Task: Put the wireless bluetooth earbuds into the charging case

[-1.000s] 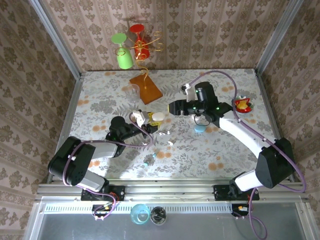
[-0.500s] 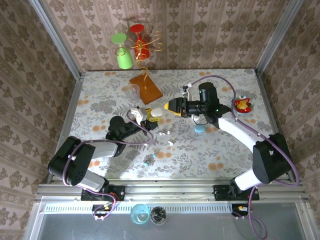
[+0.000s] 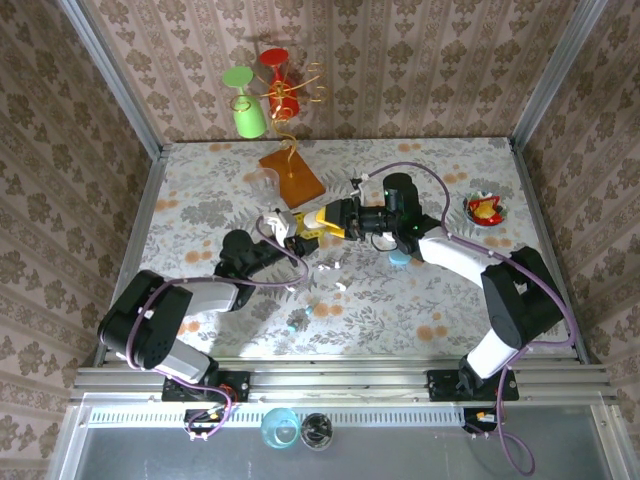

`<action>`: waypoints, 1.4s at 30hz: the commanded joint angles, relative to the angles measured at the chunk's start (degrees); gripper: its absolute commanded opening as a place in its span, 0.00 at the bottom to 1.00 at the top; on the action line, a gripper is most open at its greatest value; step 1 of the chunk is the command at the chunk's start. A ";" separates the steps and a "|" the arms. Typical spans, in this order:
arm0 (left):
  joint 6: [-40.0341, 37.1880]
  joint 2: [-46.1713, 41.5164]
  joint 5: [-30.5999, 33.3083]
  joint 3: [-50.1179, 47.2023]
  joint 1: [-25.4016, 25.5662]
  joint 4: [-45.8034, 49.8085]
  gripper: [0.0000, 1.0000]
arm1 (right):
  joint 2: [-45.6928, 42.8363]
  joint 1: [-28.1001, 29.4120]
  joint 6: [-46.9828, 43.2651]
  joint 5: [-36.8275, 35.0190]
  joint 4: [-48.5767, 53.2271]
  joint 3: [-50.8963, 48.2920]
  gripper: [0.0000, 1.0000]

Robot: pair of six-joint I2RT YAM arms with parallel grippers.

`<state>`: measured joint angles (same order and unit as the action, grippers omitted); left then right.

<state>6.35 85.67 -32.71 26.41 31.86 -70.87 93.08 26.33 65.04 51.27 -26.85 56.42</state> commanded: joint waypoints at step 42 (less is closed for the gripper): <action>-16.21 -15.93 10.43 -1.36 0.14 36.11 1.00 | 14.60 -9.67 -20.50 -28.41 20.61 8.06 0.09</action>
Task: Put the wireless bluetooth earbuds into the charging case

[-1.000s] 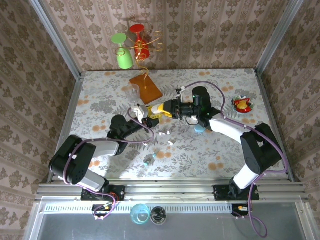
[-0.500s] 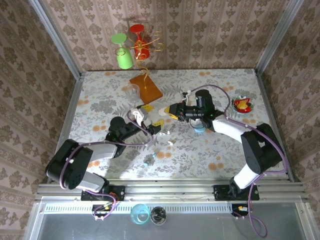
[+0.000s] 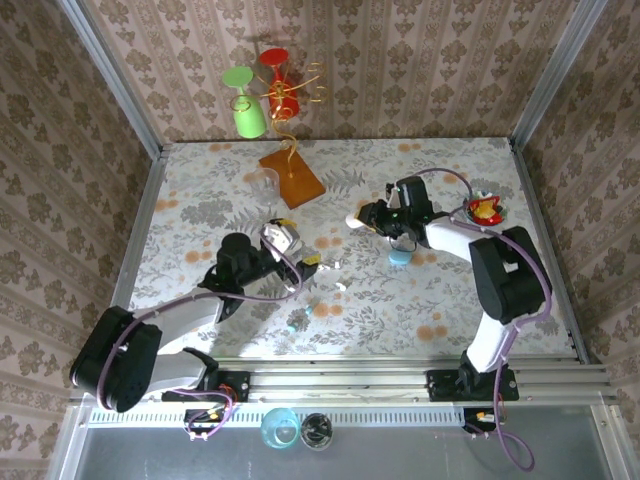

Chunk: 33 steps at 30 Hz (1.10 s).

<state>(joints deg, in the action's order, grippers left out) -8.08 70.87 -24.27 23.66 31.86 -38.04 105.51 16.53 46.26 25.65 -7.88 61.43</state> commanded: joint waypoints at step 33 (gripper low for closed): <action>-6.85 4.27 -1.05 7.04 1.67 7.29 1.00 | -12.74 -1.81 -14.10 -18.67 13.68 -3.65 0.71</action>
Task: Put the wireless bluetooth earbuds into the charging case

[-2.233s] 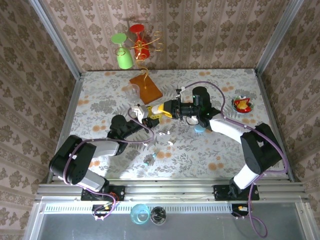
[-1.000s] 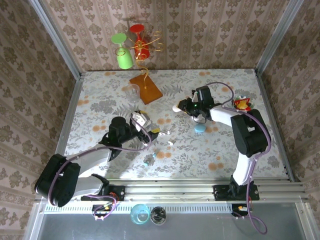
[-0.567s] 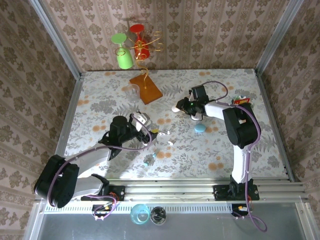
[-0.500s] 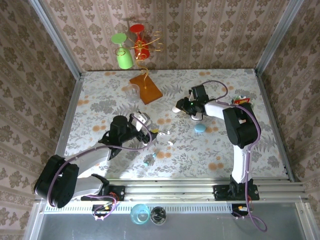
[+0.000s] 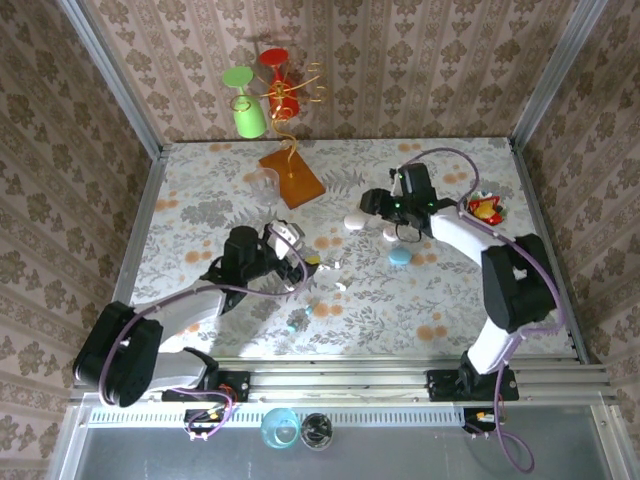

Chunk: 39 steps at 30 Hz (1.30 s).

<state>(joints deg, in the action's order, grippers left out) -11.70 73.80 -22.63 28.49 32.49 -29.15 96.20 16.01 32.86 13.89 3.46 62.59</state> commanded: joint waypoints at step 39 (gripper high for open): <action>-13.06 40.23 -14.64 40.27 12.07 15.43 0.89 | -4.89 -9.24 6.72 11.49 -4.59 -18.61 0.58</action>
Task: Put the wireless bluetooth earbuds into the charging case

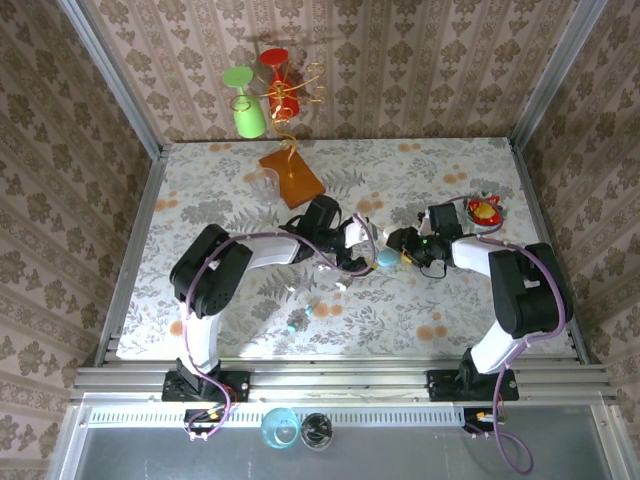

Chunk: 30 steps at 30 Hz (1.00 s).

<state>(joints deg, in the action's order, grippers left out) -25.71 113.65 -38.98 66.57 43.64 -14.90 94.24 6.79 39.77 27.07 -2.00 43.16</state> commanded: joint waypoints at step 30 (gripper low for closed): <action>13.12 10.48 17.98 4.46 8.33 -8.39 0.46 | -24.88 -8.07 0.53 -15.57 2.42 -11.51 0.67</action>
<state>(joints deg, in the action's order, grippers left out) -12.16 123.09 -19.62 70.28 52.05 -21.67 70.37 -0.89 40.51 12.19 -0.89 32.14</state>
